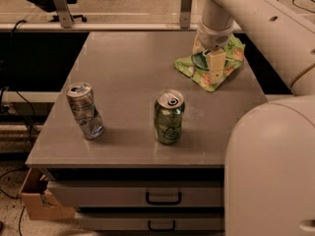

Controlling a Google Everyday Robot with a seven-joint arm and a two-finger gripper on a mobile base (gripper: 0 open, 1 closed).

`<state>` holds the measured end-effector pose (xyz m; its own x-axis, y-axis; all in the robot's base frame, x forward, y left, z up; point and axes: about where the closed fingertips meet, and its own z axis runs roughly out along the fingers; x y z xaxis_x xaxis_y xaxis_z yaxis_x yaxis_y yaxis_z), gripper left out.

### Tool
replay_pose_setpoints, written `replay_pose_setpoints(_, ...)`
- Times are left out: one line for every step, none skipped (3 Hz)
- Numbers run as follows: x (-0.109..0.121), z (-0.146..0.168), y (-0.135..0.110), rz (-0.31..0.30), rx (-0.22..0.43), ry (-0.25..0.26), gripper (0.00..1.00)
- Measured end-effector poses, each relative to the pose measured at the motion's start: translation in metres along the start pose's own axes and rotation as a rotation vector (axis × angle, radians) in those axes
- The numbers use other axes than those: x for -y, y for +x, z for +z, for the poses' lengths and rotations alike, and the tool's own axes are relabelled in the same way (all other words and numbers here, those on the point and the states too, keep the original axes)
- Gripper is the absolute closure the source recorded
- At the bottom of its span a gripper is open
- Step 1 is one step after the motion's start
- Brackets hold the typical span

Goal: Move green rice chip bag near green can

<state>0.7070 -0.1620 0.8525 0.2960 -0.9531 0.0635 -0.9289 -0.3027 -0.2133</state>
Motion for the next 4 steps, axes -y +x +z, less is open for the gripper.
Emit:
replay_pose_setpoints(-0.001, 0.000, -0.002, -0.006, 0.010, -0.007, 0.64)
replay_pose_setpoints(-0.003, -0.010, -0.005, -0.019, 0.025, 0.001, 0.89)
replay_pose_setpoints(-0.007, -0.031, -0.011, -0.044, 0.044, 0.022, 1.00)
replay_pose_setpoints(-0.013, -0.053, -0.021, -0.075, 0.063, 0.038, 1.00)
